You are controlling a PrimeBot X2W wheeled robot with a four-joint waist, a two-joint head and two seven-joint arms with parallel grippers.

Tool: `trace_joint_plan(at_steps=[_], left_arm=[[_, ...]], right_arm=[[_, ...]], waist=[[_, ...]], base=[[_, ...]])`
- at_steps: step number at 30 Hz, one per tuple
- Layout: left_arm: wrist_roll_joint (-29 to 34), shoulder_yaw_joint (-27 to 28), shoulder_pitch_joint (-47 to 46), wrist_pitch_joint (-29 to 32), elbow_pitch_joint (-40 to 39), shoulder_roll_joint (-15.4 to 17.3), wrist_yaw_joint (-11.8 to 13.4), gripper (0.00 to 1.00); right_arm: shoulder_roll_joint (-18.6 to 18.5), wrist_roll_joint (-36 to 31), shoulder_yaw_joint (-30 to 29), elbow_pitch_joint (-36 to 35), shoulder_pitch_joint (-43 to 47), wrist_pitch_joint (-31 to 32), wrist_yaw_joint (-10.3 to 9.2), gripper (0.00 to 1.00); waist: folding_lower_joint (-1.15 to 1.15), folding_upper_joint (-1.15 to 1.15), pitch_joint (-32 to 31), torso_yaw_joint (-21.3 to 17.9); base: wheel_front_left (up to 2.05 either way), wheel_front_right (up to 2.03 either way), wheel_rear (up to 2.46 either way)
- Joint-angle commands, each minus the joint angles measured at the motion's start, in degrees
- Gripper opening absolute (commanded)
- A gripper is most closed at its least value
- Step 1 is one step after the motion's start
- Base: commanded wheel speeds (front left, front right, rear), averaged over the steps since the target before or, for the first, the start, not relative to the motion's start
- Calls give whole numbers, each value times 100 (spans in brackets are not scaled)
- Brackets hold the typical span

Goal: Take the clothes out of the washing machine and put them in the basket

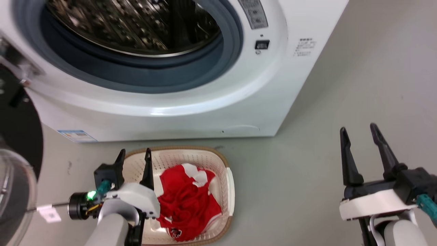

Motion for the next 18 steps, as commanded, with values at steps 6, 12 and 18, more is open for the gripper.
trace_joint_plan(at_steps=[6, 12, 18], left_arm=[[727, 749, 720, -13, -967, -332, 26, 100], [1262, 1307, 1291, -14, -1812, -595, -33, 100], [1592, 1599, 1791, -14, -2382, -785, -163, 100]], right_arm=[[-1, -48, 20, 68, 307, -13, -4, 100], [0, -11, 59, 104, 553, -14, -4, 100], [0, 44, 82, 72, 754, -13, -4, 100]], waist=[[1, 0, -598, 248], [1, 0, -974, 281], [1, 0, -1302, 279]], base=[[0, 0, 0], [0, 0, 0], [0, 0, 0]])
